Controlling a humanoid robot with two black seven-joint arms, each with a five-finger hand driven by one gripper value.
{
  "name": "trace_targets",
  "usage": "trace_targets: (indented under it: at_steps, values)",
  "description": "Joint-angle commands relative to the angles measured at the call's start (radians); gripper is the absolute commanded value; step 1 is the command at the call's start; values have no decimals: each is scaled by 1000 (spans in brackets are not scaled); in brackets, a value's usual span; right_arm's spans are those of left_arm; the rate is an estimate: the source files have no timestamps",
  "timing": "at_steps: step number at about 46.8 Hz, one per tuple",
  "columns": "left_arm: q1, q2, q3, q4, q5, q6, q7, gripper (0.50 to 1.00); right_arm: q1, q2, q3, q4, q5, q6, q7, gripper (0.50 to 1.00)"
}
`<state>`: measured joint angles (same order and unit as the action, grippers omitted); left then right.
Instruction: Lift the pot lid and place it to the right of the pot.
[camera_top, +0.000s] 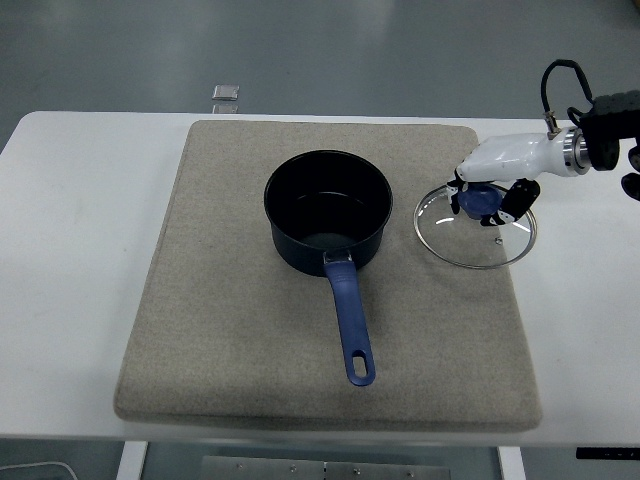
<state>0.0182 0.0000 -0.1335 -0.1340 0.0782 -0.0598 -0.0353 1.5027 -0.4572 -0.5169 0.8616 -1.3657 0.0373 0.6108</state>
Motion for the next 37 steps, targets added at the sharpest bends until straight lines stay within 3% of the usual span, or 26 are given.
trace_targets:
  at_steps: [1,23,37]
  values:
    - [0,0,0,1,0,0,0,1000,-2,-5,-2,2,0,-7,0,500]
    - [0,0,0,1,0,0,0,1000,-59,-40,-5,50,2,-60,0,500]
    - [0,0,0,-1,0,0,0,1000,-61,-64,-5,92,2,-62,0,500]
